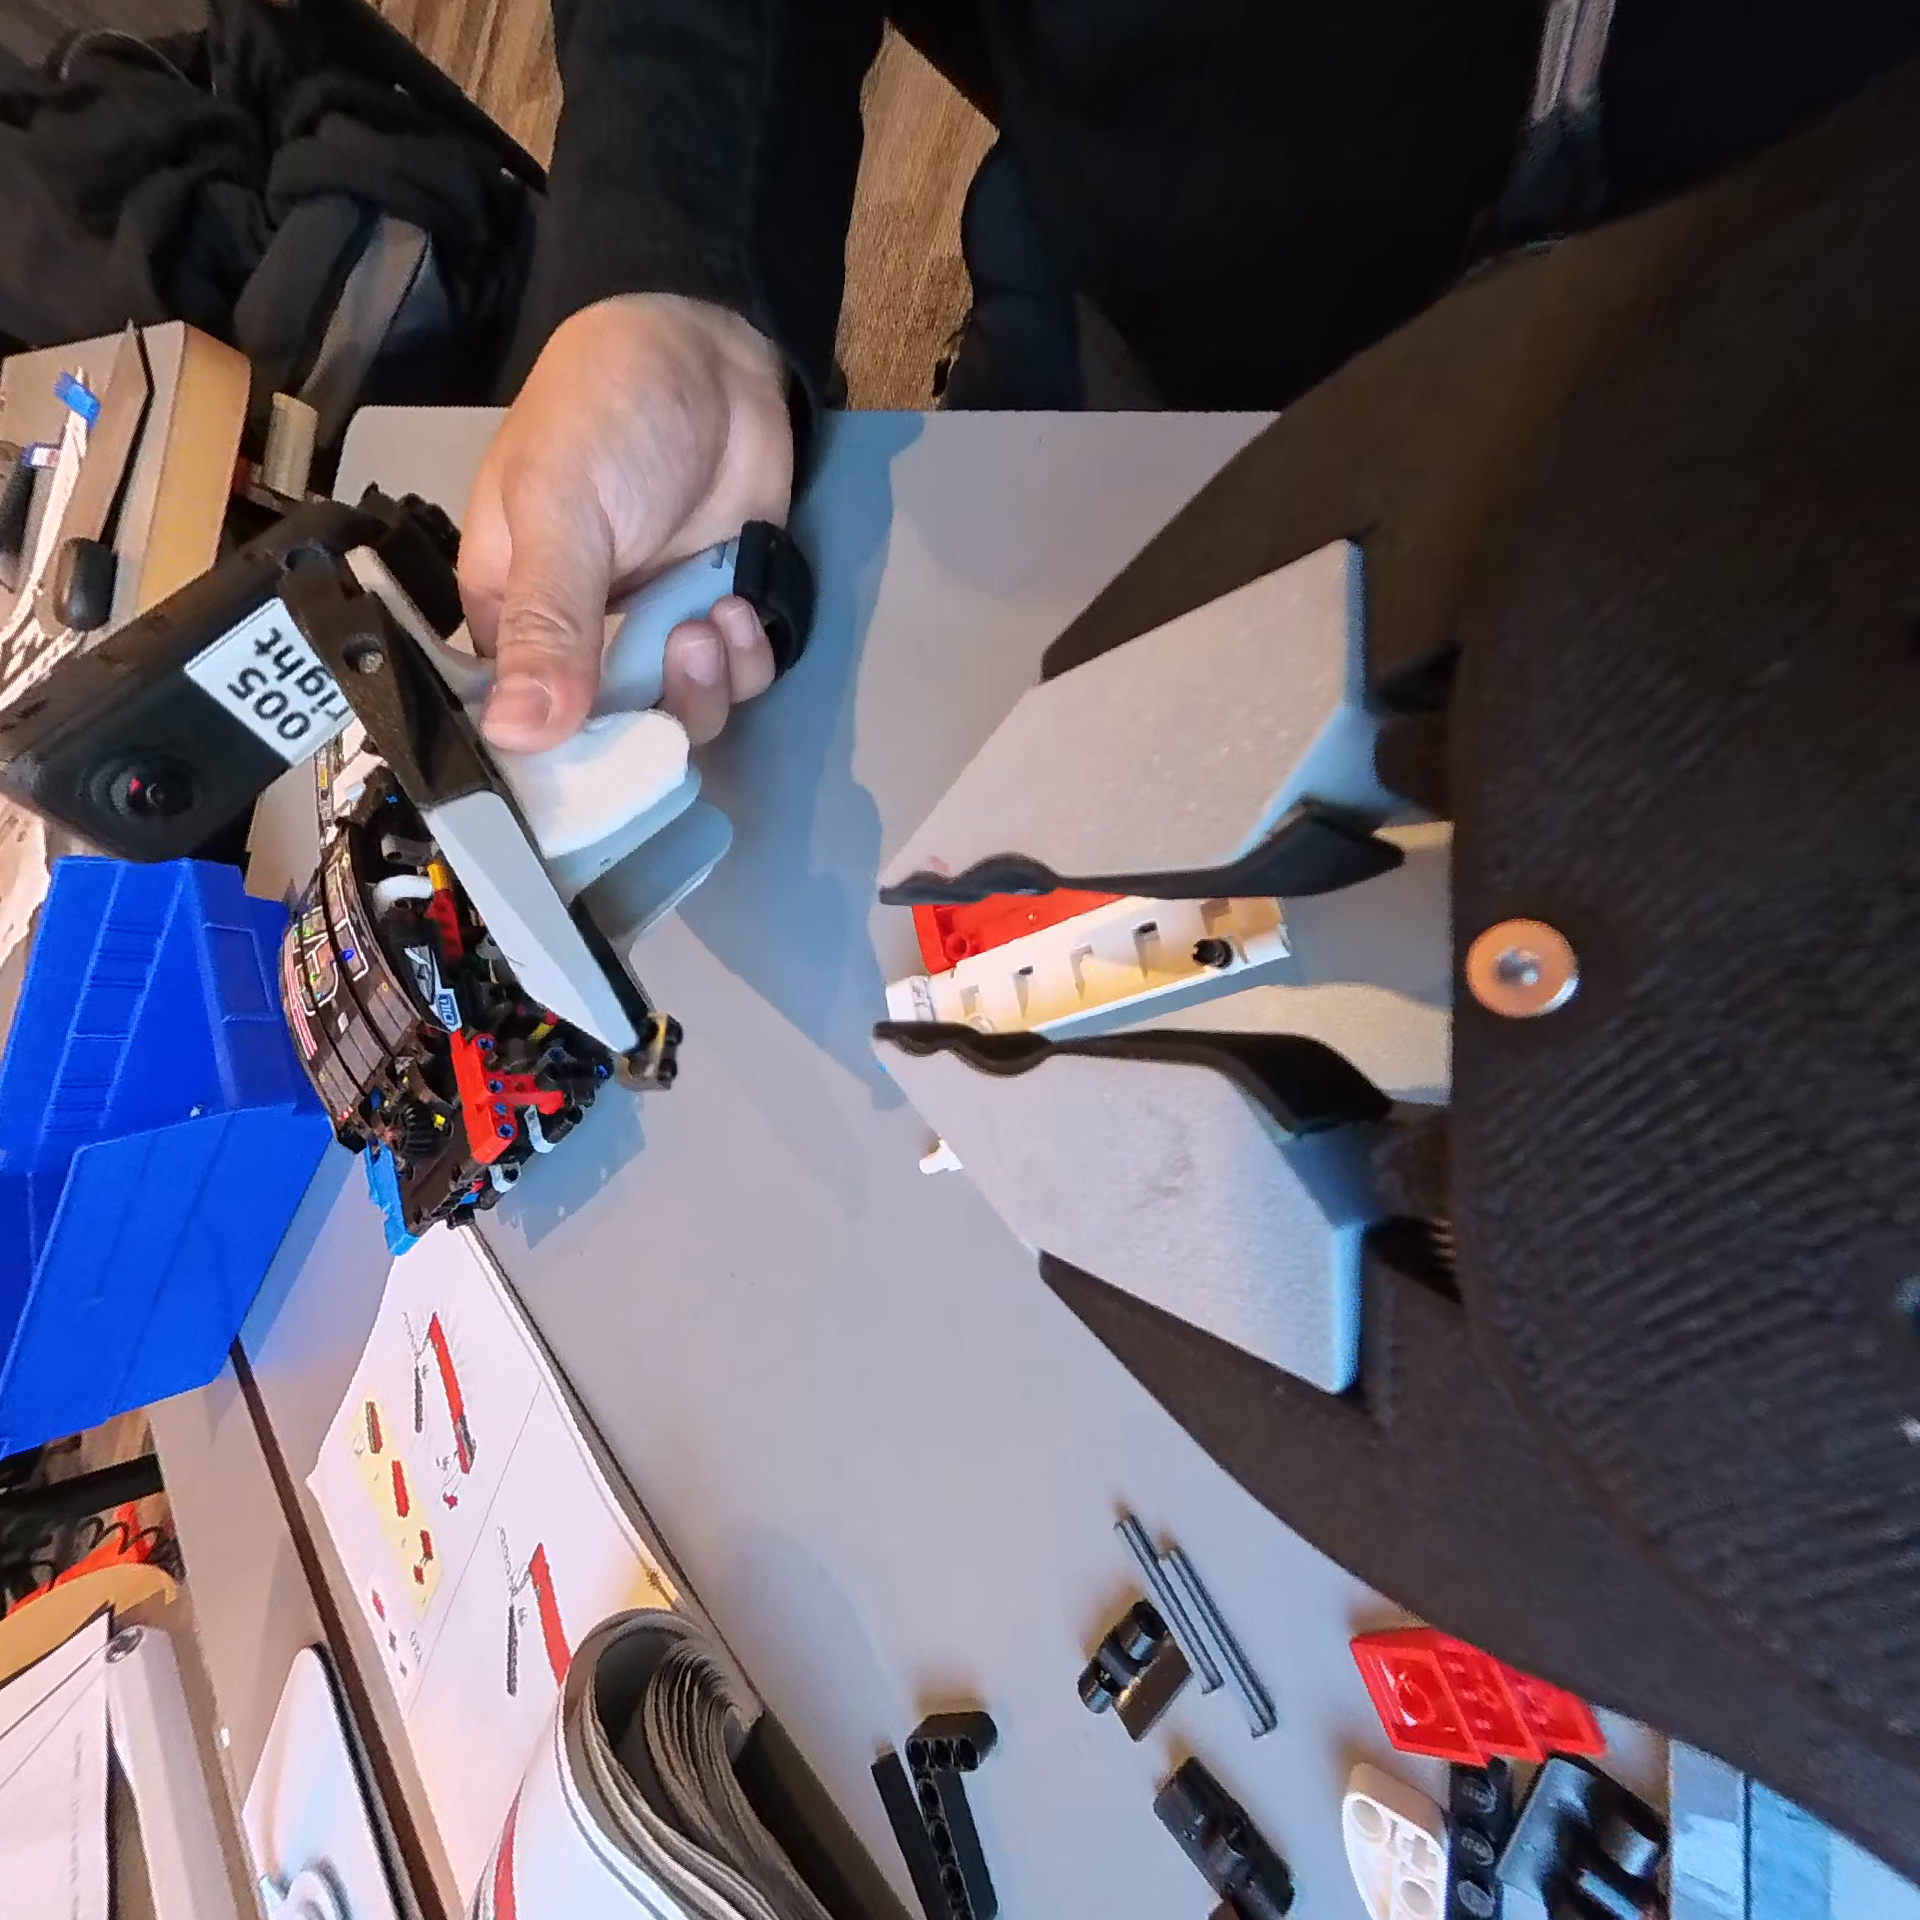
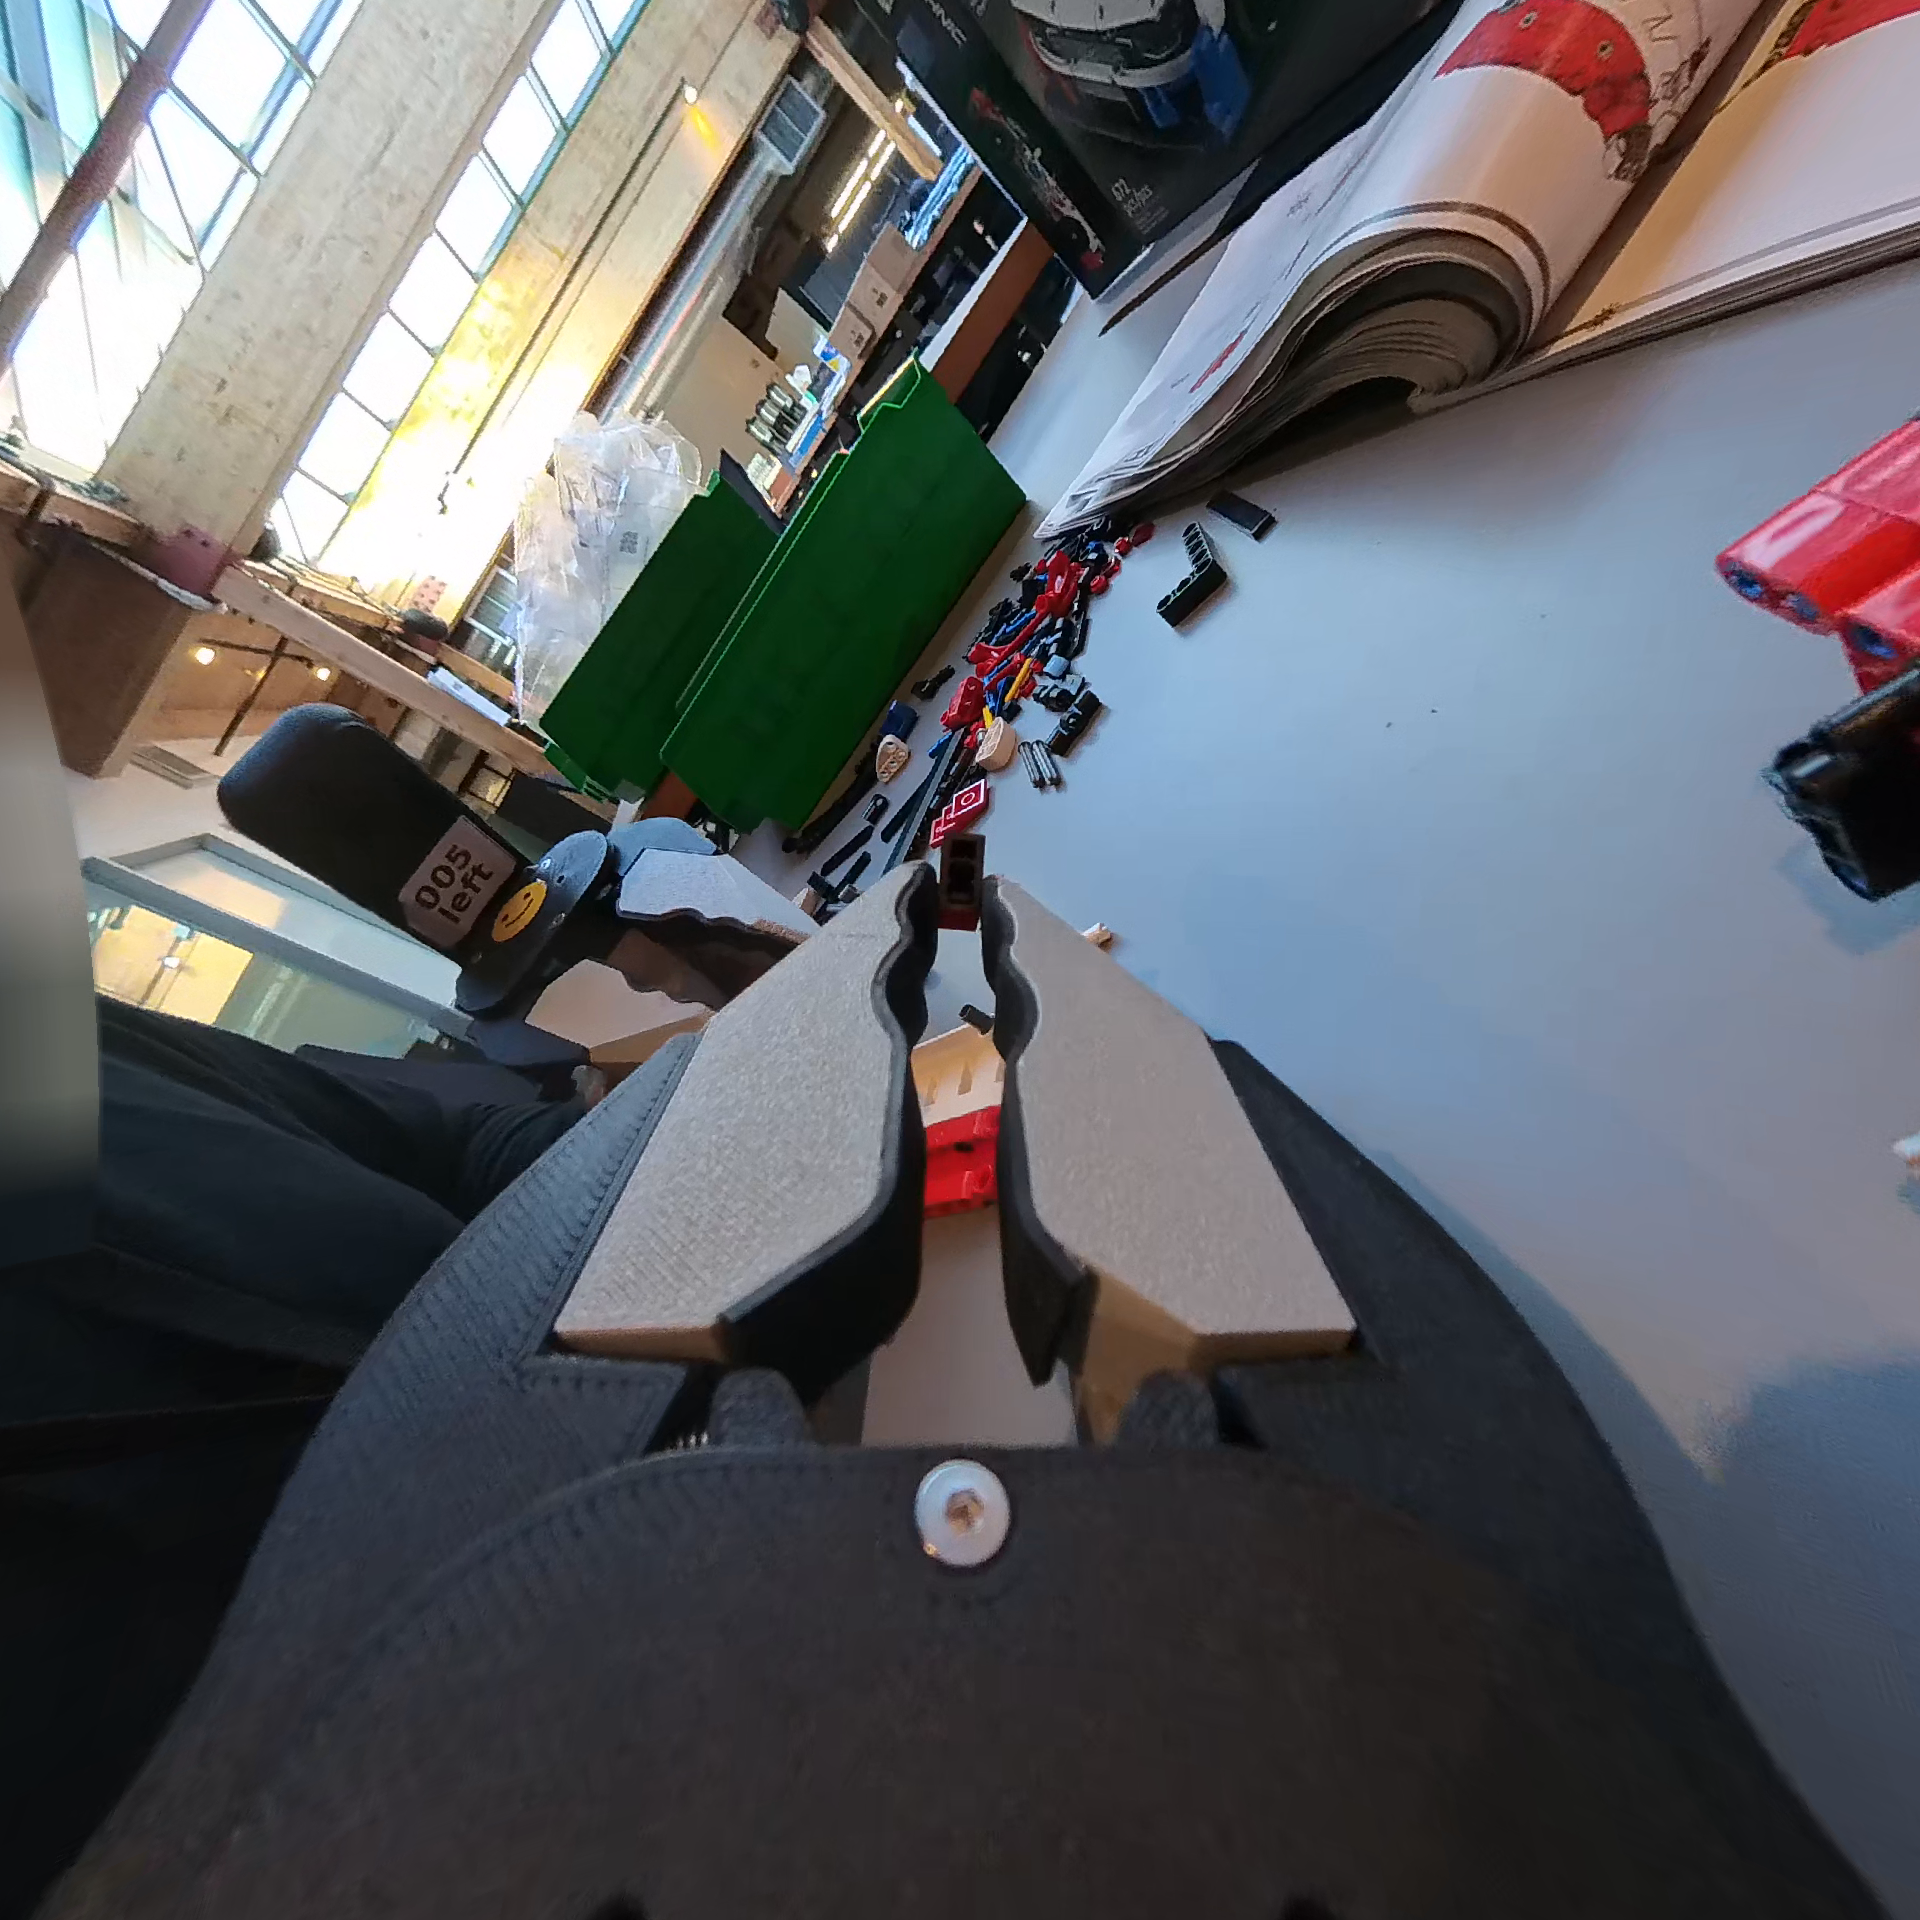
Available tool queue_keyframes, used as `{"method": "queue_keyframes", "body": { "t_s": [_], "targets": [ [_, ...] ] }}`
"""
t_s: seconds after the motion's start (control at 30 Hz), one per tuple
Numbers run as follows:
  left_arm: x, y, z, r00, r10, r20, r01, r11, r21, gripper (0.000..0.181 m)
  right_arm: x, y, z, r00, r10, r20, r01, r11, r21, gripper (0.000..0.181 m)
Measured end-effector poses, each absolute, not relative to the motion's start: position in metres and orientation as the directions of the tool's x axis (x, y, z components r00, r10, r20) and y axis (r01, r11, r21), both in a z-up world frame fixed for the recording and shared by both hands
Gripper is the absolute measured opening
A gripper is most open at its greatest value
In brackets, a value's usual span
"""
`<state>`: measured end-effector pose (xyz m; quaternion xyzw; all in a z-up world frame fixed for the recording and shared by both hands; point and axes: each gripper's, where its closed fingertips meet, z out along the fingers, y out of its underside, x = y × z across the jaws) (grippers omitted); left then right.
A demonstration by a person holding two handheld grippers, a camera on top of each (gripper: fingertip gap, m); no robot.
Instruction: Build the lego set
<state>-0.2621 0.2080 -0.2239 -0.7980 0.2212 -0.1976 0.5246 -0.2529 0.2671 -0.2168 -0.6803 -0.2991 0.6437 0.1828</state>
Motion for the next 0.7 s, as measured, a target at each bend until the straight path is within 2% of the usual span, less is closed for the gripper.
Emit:
{"method": "queue_keyframes", "body": {
  "t_s": [0.33, 0.7],
  "targets": [
    [-0.263, 0.208, -0.224, 0.827, -0.556, 0.085, -0.142, -0.352, -0.925, 0.020, -0.245, 0.270, -0.217, -0.006, 0.639, -0.769, 0.148, -0.760, -0.633, 0.005],
    [-0.264, 0.208, -0.224, 0.827, -0.554, 0.096, -0.132, -0.357, -0.925, 0.019, -0.239, 0.271, -0.200, -0.059, 0.702, -0.709, 0.053, -0.707, -0.705, 0.006]
  ]
}}
